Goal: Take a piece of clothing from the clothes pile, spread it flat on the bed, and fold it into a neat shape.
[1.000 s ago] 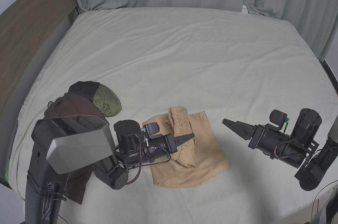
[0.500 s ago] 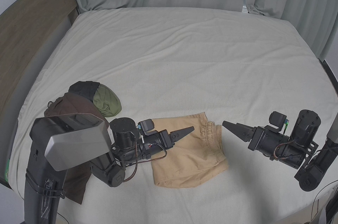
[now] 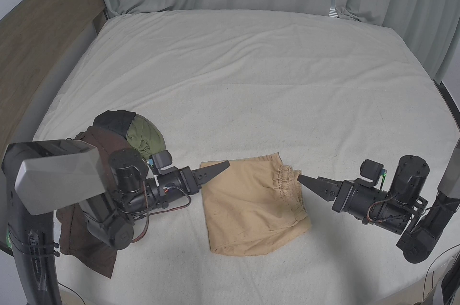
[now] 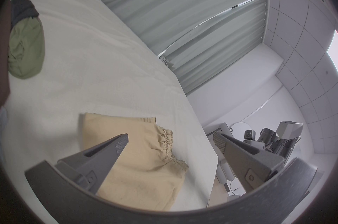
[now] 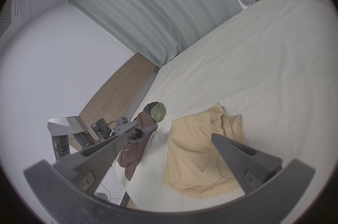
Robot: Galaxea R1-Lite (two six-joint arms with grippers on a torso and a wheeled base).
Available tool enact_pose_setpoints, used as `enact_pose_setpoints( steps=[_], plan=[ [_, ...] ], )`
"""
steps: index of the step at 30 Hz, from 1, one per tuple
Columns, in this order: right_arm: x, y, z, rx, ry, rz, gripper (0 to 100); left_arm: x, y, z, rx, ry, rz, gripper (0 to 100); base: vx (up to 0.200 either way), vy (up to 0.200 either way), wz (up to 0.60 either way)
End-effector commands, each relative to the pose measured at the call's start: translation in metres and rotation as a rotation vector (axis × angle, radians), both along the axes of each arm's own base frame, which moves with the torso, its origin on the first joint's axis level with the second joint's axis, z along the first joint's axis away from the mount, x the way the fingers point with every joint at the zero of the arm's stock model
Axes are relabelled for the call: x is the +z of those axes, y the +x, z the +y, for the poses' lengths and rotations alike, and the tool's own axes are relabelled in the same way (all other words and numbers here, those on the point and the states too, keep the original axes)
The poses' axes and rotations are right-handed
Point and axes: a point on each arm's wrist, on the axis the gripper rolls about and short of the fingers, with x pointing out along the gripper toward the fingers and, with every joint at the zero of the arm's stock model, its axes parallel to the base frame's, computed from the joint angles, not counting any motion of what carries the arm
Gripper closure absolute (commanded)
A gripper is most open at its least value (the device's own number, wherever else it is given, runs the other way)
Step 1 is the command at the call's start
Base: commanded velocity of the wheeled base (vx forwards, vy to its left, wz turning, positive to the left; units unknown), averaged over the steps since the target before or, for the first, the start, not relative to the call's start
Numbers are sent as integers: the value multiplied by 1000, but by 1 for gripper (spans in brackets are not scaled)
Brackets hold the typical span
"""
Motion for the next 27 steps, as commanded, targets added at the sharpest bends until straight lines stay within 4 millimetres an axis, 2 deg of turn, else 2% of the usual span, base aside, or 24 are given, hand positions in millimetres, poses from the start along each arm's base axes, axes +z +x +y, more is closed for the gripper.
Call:
enact_pose_setpoints(
  steps=[1,14,22,27],
  plan=[
    [-3,0,1,1,-4,11,0,23,-9,23,34,-11,-38,0,0,0,0],
    [-8,-2,6,21,-14,31,0,41,-37,86,82,73,-99,0,0,0,0],
    [-17,0,6,18,-28,62,0,34,-43,125,134,234,-218,0,0,0,0],
    [-25,1,7,19,-40,90,0,27,-53,135,110,287,-237,0,0,0,0]
  ],
)
